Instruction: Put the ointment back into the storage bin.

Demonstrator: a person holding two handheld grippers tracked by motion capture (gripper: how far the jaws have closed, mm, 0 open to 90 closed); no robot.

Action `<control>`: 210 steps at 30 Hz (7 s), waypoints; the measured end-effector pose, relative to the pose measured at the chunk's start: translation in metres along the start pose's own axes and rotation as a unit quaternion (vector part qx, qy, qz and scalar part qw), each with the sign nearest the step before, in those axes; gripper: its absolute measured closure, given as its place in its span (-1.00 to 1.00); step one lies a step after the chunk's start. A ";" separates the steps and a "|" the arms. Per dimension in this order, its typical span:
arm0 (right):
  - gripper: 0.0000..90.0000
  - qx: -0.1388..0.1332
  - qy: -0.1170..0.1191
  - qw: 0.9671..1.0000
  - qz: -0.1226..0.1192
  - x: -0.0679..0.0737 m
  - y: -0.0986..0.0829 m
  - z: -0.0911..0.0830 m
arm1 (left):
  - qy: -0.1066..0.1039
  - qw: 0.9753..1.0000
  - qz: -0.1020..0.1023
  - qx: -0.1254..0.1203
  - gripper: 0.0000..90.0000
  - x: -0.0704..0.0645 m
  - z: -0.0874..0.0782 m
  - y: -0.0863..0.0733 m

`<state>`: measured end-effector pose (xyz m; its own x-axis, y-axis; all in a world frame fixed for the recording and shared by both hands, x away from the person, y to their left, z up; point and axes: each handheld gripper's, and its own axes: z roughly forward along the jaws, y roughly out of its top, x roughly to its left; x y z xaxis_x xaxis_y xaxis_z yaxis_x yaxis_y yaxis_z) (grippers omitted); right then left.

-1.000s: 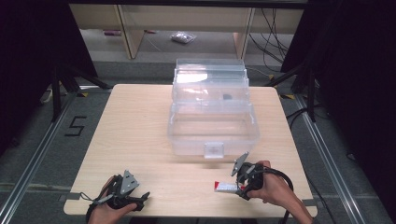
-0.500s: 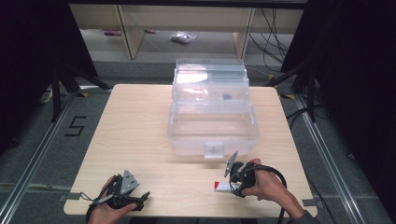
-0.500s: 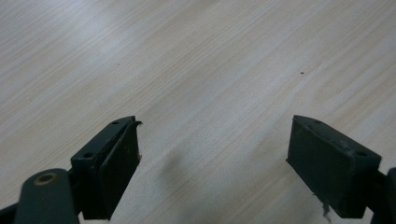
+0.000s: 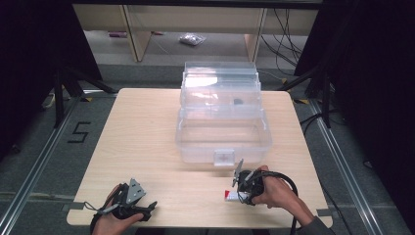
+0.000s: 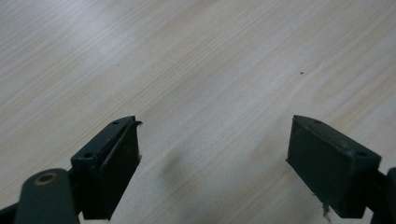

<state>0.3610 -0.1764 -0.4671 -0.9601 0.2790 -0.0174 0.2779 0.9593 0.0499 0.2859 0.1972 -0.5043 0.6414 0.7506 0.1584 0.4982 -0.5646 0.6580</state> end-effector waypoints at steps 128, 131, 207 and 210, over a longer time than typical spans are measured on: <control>0.56 0.060 -0.037 0.997 -0.041 -0.145 0.052 -0.088 | -0.016 1.000 0.000 -0.003 -0.64 0.001 0.008 0.000; 0.56 0.050 -0.042 0.996 -0.067 -0.149 0.051 -0.081 | -0.014 1.000 -0.002 -0.006 -0.64 0.001 0.008 0.000; -0.15 -0.093 -0.034 0.990 0.096 -0.146 0.009 -0.110 | -0.006 1.000 0.000 0.004 -0.64 0.002 0.008 0.001; -0.21 -0.109 -0.037 0.988 0.106 -0.144 0.007 -0.113 | -0.008 1.000 -0.001 0.001 -0.64 0.002 0.009 0.001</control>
<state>0.4977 -0.2146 -0.3514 -0.8741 0.4826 -0.0555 0.4513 0.8490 0.2746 0.2928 0.1947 -0.5097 0.6503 0.7457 0.1447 0.5004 -0.5639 0.6570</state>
